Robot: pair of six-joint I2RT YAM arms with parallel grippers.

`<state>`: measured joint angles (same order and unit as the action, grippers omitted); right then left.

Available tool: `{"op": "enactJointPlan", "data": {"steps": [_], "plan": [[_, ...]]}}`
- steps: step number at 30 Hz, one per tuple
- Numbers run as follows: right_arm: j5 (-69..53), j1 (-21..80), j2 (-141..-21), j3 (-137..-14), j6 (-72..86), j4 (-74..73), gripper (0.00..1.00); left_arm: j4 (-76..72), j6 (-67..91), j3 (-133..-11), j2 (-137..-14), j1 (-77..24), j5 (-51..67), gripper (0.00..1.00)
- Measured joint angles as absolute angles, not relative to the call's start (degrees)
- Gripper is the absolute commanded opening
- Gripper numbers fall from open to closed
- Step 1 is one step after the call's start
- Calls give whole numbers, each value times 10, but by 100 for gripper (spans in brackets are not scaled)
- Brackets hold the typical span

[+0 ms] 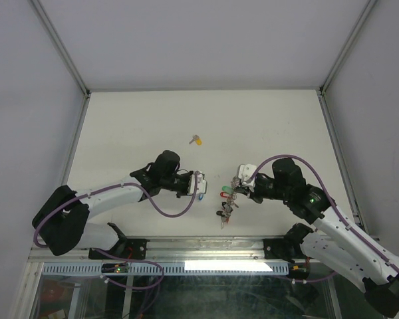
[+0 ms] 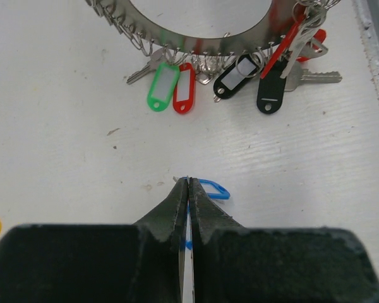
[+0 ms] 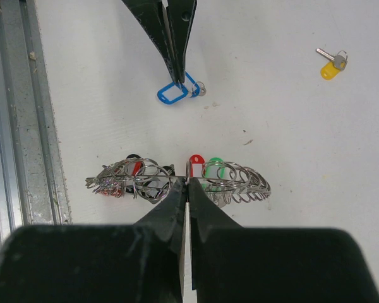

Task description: Put the keys on the keyring

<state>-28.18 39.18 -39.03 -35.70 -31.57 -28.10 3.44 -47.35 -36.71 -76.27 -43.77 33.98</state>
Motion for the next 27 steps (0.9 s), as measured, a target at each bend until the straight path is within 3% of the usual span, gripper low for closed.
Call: {"op": "enactJointPlan", "data": {"steps": [14, 27], "plan": [[-306, 392, -391, -349, -329, -273, 0, 47, -442, -378, -776, -437, 438, 0], [-436, 377, -467, -347, -315, -208, 0, -290, -253, -228, -684, -434, 406, 0]]}}
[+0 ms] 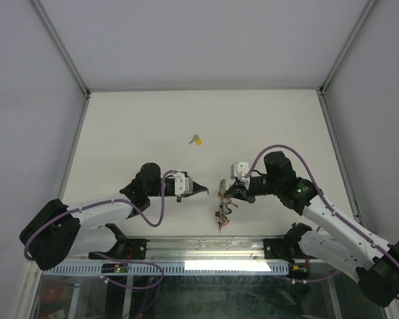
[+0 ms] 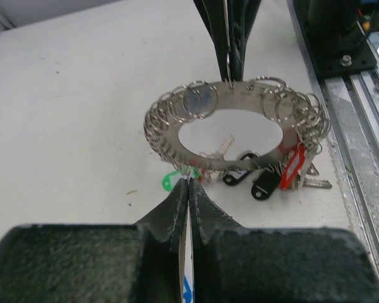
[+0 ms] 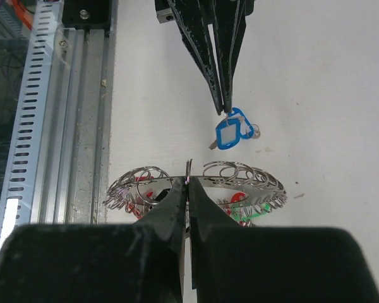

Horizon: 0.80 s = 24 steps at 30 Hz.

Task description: Put the keys on the keyring

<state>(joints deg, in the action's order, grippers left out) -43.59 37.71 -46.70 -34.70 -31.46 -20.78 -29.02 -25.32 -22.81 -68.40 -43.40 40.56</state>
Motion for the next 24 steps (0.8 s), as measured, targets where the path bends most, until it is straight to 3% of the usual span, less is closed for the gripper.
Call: {"op": "enactJointPlan", "data": {"steps": [9, 24], "plan": [[-555, 329, -541, -347, -263, -118, 0, -466, -198, -180, -650, -434, 374, 0], [-621, 305, -596, -347, -196, -24, 0, -496, -210, -186, -645, -434, 389, 0]]}}
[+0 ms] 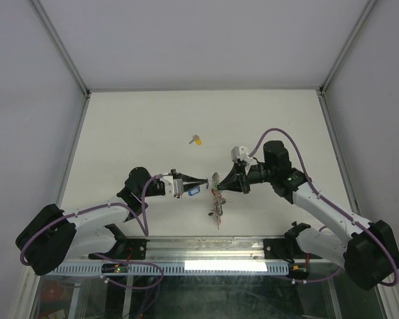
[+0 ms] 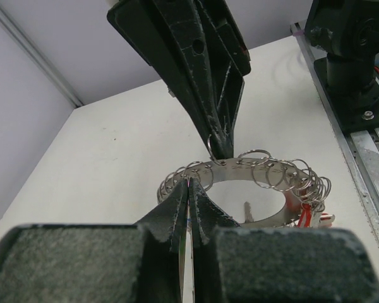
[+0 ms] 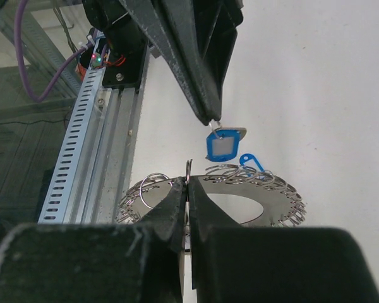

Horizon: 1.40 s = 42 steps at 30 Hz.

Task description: Put the keys on the keyring

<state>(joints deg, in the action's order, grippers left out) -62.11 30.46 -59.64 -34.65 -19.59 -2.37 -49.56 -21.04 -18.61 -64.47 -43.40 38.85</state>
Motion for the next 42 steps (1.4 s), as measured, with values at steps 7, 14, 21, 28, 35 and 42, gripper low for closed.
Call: {"op": "enactJointPlan", "data": {"steps": [7, 14, 21, 28, 35, 42], "plan": [[-624, 302, -606, -335, -135, 50, 0, -507, -210, -192, -648, -434, 413, 0], [-625, 301, -617, -334, -118, 71, 0, -516, -210, -205, -663, -434, 426, 0], [-625, 301, -619, -334, -114, 76, 0, -522, -210, -209, -676, -434, 439, 0], [-625, 301, -620, -334, -105, 88, 0, -525, -210, -213, -681, -434, 442, 0], [-625, 301, -623, -334, -97, 100, 0, -525, -210, -214, -683, -434, 451, 0], [-625, 301, -623, -334, -91, 104, 0, -522, -210, -216, -687, -434, 453, 0]]}}
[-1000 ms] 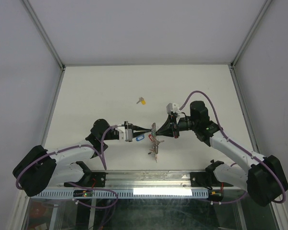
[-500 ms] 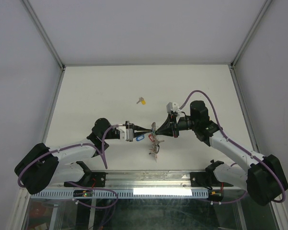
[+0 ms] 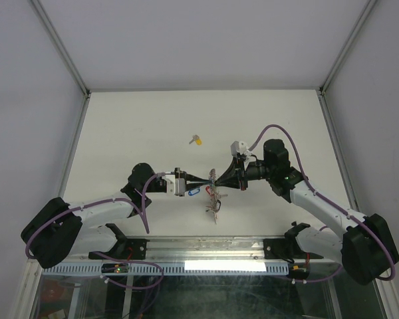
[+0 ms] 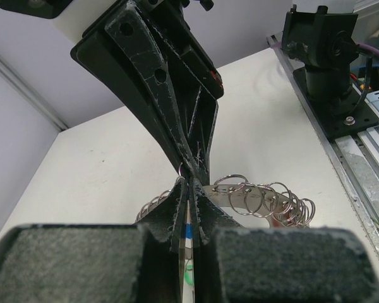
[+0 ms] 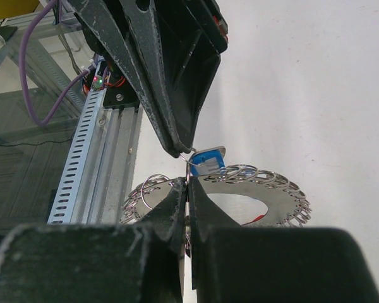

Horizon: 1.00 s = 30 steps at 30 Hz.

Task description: Put the keys on the keyring

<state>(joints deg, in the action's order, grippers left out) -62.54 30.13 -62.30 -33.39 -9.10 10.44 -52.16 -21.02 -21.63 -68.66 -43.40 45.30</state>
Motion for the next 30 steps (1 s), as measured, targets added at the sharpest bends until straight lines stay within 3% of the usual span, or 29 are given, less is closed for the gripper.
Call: {"op": "enactJointPlan", "data": {"steps": [30], "plan": [[-623, 300, -618, -329, -91, 105, 0, -473, -228, -233, -687, -434, 450, 0]]}}
